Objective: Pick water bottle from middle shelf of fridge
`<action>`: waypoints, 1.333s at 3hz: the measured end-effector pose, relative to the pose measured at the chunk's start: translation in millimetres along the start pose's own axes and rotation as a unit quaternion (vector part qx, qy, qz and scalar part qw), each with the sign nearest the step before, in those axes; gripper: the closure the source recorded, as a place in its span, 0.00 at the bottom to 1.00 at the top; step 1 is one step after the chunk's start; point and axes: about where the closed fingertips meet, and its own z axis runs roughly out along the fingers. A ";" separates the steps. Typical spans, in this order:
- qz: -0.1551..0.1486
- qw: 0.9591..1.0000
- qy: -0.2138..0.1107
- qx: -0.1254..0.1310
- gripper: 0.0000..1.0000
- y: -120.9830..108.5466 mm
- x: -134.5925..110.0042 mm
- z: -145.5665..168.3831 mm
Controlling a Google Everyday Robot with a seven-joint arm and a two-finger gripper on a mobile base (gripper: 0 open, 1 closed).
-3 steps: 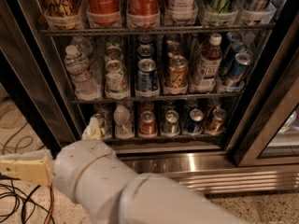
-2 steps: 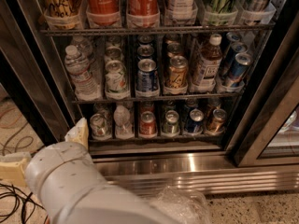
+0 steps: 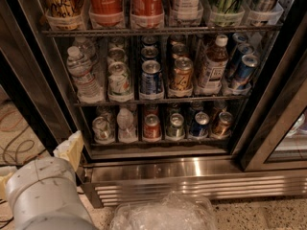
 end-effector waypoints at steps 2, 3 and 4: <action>0.001 1.000 0.000 0.023 0.00 -9.7 0.9 1.1; 0.001 1.000 0.000 0.023 0.00 -9.7 0.9 1.1; 0.001 1.000 0.000 0.023 0.00 -9.7 0.9 1.1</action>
Offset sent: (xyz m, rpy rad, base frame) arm 0.0735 -0.0797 -0.0284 -0.1210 -0.0431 -0.4262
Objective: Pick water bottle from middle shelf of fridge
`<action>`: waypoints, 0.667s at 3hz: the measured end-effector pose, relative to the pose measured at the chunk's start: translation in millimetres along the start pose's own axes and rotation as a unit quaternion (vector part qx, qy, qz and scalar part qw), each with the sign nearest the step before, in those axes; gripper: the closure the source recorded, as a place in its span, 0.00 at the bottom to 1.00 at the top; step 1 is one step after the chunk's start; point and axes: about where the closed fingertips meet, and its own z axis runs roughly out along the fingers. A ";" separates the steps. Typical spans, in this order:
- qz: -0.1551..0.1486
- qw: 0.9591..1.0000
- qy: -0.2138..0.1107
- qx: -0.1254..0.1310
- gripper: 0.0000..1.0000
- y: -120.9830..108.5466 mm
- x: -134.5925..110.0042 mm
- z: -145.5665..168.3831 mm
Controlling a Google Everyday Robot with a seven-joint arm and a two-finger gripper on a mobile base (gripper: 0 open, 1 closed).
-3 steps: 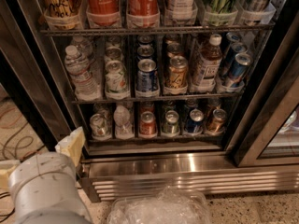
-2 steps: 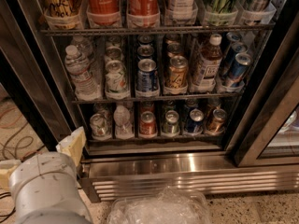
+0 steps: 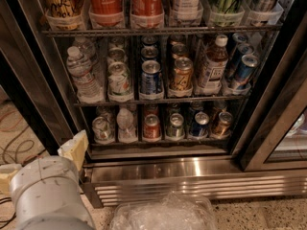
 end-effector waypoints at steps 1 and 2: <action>-0.012 1.000 -0.001 0.017 0.00 -22.4 -1.0 5.4; -0.019 0.999 -0.002 0.030 0.00 -53.3 -0.5 16.3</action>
Offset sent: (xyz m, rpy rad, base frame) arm 0.1042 -0.0552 -0.0351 -0.0512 -0.0220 -0.0842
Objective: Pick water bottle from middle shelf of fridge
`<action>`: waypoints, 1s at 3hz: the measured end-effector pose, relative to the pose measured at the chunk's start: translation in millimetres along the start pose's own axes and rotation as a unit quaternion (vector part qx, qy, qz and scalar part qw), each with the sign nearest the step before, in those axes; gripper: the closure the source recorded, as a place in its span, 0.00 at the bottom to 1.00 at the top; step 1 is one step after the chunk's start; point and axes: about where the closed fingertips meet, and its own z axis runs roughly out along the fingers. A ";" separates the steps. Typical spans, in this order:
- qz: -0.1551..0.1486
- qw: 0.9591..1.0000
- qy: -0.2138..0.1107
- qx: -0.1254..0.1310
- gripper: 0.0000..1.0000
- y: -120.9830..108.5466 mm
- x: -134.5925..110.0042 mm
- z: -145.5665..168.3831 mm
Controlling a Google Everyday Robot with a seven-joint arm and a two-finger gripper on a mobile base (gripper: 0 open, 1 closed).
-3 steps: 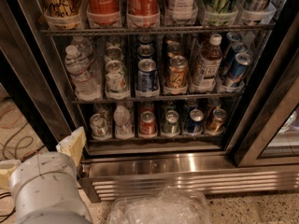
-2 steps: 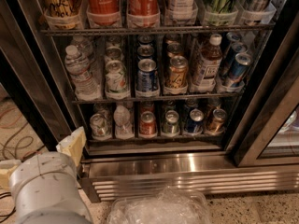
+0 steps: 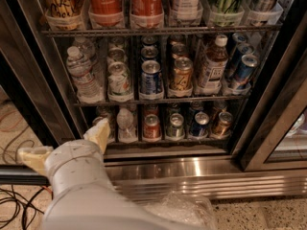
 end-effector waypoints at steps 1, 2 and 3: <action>0.006 1.000 0.000 0.007 0.00 -23.9 7.2 21.3; 0.015 1.000 -0.009 0.022 0.00 -35.8 8.5 47.0; -0.003 0.998 -0.026 0.053 0.00 -7.0 1.6 66.7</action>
Offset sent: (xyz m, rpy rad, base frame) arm 0.0960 -0.0051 -0.0442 0.0389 -0.0193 -0.1108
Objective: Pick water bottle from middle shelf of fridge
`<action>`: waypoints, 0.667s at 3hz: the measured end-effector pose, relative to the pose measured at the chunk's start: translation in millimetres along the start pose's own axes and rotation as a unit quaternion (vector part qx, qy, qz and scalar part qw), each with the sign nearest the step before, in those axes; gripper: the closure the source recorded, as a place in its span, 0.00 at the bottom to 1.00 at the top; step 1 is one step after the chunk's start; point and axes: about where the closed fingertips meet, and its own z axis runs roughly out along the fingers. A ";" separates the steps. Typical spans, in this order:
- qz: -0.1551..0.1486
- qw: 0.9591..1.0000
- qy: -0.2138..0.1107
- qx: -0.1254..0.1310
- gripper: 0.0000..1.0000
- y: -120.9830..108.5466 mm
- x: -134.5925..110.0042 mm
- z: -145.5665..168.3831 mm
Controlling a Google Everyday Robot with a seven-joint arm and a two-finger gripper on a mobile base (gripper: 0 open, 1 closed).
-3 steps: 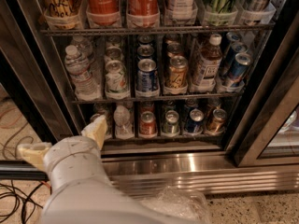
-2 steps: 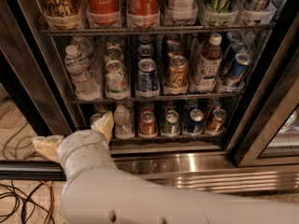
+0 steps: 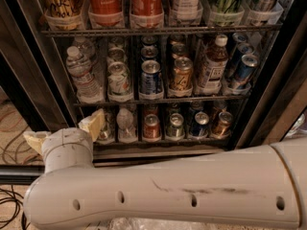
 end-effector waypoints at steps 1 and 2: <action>0.000 1.000 0.000 0.000 0.00 0.0 0.0 0.0; 0.005 1.000 -0.011 0.010 0.00 -3.6 -2.3 7.9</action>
Offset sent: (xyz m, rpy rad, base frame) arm 0.0257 -0.0007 -0.0018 0.0343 -0.0494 -0.0606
